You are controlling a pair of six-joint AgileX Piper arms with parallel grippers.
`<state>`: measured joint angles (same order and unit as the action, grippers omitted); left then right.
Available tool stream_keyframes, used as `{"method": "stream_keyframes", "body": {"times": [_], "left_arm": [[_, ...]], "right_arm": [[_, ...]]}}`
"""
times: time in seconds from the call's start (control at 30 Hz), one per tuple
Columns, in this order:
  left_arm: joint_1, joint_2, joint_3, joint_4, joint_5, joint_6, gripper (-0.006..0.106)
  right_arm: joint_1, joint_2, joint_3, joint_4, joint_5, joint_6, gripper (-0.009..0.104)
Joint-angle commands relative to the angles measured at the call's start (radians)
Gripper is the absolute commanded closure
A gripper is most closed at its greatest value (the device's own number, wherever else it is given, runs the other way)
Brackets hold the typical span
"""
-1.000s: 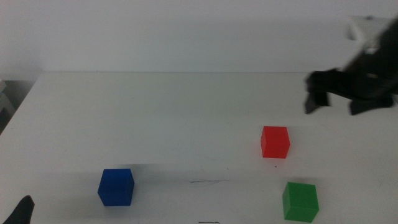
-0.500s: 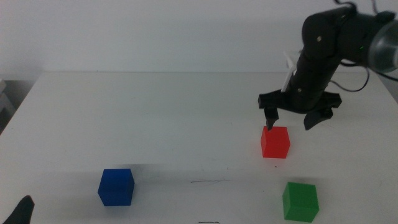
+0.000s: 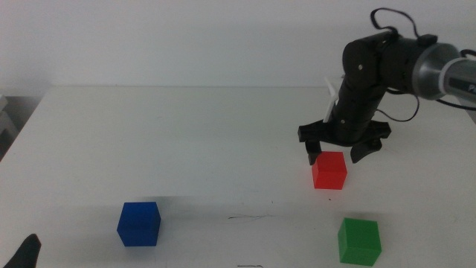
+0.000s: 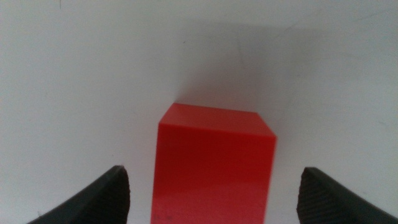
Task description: Stack red cubes first, then green, then blue cubes in a specific spot.
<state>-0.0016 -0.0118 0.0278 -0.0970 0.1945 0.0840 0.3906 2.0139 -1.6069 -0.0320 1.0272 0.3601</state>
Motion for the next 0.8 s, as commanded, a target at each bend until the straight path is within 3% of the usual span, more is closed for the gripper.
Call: {"method": "stream_keyframes", "body": {"times": [0.0,0.13,0.27,0.33,0.5,0.57,0.77], "left_arm": [[0.002,-0.025,-0.001,-0.012,-0.083,-0.006,0.007],[0.002,-0.025,-0.001,-0.012,-0.083,-0.006,0.007],[0.002,-0.025,-0.001,-0.012,-0.083,-0.006,0.007],[0.002,-0.025,-0.001,-0.012,-0.083,-0.006,0.007],[0.002,-0.025,-0.001,-0.012,-0.083,-0.006,0.007],[0.002,-0.025,-0.001,-0.012,-0.083,-0.006,0.007],[0.002,-0.025,-0.001,-0.012,-0.083,-0.006,0.007]], "right_arm": [[0.005,-0.041,-0.031,-0.017,-0.023,-0.010,0.008],[0.005,-0.021,-0.031,-0.016,-0.030,-0.010,0.012],[0.005,0.004,-0.031,-0.016,-0.030,-0.010,0.025],[0.005,0.010,-0.031,-0.016,-0.030,-0.010,0.037],[0.017,-0.023,-0.037,-0.018,0.001,0.018,0.084],[0.045,-0.053,-0.057,-0.038,0.040,0.055,0.096],[0.170,-0.041,-0.209,-0.080,0.165,0.142,0.096]]}}
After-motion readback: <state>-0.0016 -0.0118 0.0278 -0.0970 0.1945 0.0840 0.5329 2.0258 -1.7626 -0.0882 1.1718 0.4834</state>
